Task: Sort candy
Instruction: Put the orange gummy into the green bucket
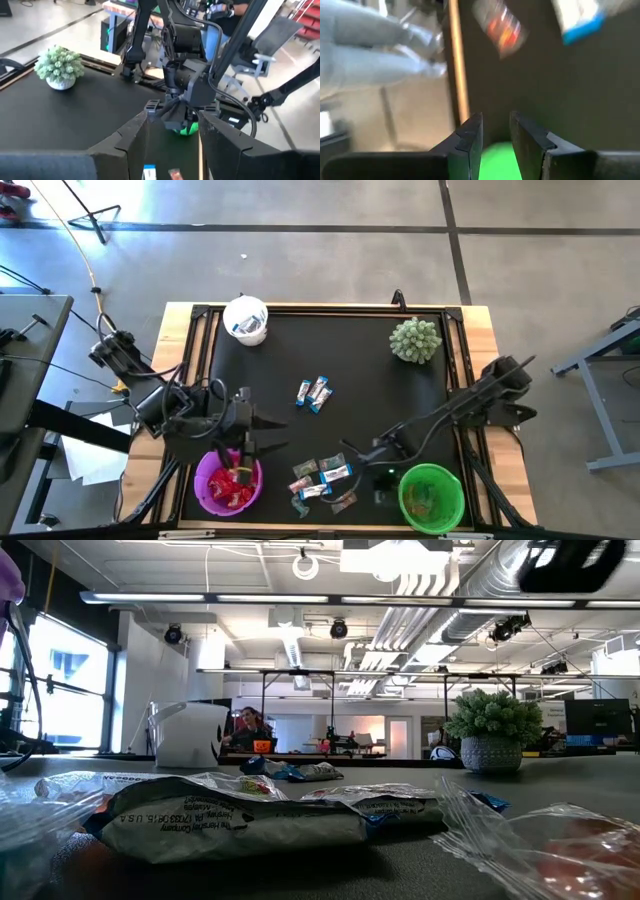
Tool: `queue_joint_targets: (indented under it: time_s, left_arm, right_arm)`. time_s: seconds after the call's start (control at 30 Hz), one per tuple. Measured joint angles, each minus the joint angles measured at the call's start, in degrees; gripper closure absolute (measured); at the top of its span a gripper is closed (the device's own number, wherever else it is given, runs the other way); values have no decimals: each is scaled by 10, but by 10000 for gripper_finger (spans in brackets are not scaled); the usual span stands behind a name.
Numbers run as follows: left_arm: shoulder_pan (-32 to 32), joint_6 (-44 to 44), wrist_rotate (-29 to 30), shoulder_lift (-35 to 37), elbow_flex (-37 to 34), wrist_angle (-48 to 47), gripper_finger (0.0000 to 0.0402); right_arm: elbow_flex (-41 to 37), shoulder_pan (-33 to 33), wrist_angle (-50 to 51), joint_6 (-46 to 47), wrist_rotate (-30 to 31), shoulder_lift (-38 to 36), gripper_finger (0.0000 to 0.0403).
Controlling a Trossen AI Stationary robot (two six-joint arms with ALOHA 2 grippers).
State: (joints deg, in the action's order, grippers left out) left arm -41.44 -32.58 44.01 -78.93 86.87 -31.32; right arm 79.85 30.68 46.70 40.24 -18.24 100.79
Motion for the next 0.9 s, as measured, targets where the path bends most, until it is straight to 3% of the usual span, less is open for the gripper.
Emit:
queue_joint_targets:
  time_s: [0.17, 0.63, 0.9]
  left_arm:
    - [-8, -4, 0, 6, 0, -31, 243]
    - [-14, -5, -19, 11, 0, -64, 243]
    - [-15, -19, -19, 11, 0, -69, 243]
  right_arm:
    - [0, -18, -48, -90, 58, 37, 311]
    - [0, -30, -159, -278, 13, 132, 311]
    - [0, -30, -182, -332, 6, 164, 311]
